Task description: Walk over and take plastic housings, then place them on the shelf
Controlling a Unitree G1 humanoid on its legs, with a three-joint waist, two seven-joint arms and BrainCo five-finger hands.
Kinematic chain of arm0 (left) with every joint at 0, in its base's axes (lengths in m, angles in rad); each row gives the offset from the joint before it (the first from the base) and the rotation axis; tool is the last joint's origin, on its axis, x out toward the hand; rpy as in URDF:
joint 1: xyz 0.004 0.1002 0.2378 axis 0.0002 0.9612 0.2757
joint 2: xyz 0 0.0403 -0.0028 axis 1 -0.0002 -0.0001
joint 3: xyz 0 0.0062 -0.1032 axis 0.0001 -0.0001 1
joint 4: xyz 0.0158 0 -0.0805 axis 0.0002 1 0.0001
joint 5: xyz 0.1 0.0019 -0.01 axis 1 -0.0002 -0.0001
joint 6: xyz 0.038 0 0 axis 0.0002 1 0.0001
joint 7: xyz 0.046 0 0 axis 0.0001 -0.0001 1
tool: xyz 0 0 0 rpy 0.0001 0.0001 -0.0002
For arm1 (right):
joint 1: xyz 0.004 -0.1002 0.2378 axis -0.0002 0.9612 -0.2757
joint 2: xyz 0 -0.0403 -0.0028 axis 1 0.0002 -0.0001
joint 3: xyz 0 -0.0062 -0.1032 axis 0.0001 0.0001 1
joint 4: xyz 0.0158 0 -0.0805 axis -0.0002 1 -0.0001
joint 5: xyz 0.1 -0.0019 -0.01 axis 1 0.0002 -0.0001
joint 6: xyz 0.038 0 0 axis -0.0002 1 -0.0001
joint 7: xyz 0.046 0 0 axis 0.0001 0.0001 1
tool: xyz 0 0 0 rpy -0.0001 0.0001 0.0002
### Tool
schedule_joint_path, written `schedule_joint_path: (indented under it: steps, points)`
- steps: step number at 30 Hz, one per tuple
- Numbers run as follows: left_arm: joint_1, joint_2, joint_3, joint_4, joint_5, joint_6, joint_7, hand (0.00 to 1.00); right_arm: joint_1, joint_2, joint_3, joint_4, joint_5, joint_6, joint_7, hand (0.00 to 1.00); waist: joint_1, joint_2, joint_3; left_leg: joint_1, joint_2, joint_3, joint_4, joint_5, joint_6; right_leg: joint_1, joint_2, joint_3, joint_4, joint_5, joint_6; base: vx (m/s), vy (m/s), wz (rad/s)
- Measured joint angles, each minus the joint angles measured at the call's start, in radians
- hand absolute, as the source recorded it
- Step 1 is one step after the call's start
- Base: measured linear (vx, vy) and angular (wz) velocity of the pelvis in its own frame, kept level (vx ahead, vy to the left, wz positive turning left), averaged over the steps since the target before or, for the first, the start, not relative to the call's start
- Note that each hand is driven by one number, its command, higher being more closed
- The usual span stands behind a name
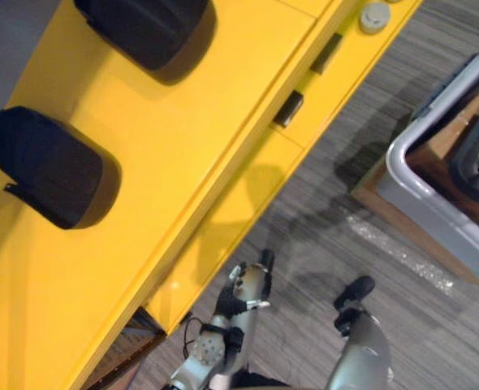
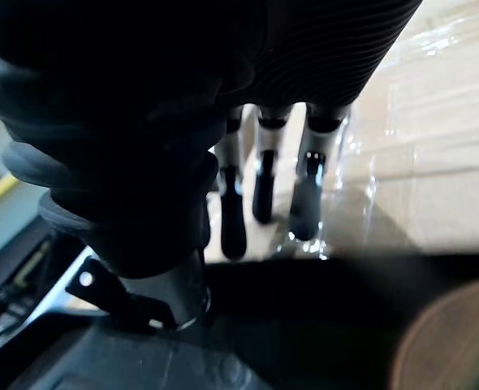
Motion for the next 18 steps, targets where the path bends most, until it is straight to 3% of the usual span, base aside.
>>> schedule_joint_path:
  steps: [2, 6, 11, 14, 16, 18]
  points:
    - [0.0, 0.0, 0.004, -0.001, 0.0, 0.001, 0.002, 0.0, 0.003, -0.001, -0.014, -0.004, -0.039, 0.029, 0.023, 1.0, 0.0, -0.001, 0.001, 0.0, 0.004, 0.0, 0.004, -0.002, -0.001, 0.0, 0.003, 0.001, 0.0, 0.0, 0.0, -0.02, 0.038, -0.05]
    - [0.002, 0.004, 0.038, -0.008, -0.001, 0.001, 0.001, 0.0, 0.013, 0.016, -0.061, -0.017, -0.248, 0.103, 0.139, 1.0, 0.001, -0.009, 0.006, -0.013, 0.027, -0.001, 0.029, -0.016, -0.005, 0.0, 0.021, -0.001, -0.004, 0.0, -0.001, -0.03, 0.035, -0.09]
    - [0.015, 0.035, 0.097, -0.045, -0.036, 0.0, -0.007, 0.0, 0.062, 0.061, -0.101, -0.04, -0.472, 0.116, 0.281, 1.0, -0.002, -0.049, 0.028, -0.013, 0.043, -0.004, 0.028, -0.015, -0.005, 0.011, 0.037, -0.017, -0.023, 0.002, -0.002, -0.01, 0.01, -0.03]
    - [0.047, 0.05, 0.137, -0.089, -0.04, 0.0, -0.025, 0.0, 0.11, 0.109, -0.114, -0.041, -0.582, 0.1, 0.335, 1.0, -0.004, -0.09, 0.026, -0.003, 0.055, 0.005, 0.026, -0.015, -0.006, 0.022, 0.042, -0.019, -0.031, 0.004, -0.004, 0.02, 0.008, 0.0]
    - [0.055, 0.059, 0.142, -0.1, -0.04, 0.0, -0.038, 0.0, 0.142, 0.135, -0.123, -0.04, -0.613, 0.066, 0.341, 1.0, -0.008, -0.106, 0.026, 0.014, 0.059, 0.005, 0.025, -0.015, -0.006, 0.046, 0.049, -0.023, -0.045, 0.007, -0.004, 0.02, 0.008, 0.01]
    - [0.074, 0.066, 0.164, -0.123, -0.04, 0.0, -0.046, 0.0, 0.176, 0.174, -0.121, -0.04, -0.626, -0.003, 0.326, 1.0, -0.015, -0.138, 0.026, 0.042, 0.063, 0.009, 0.007, -0.013, -0.009, 0.073, 0.058, -0.023, -0.071, 0.014, -0.004, 0.01, 0.012, -0.02]
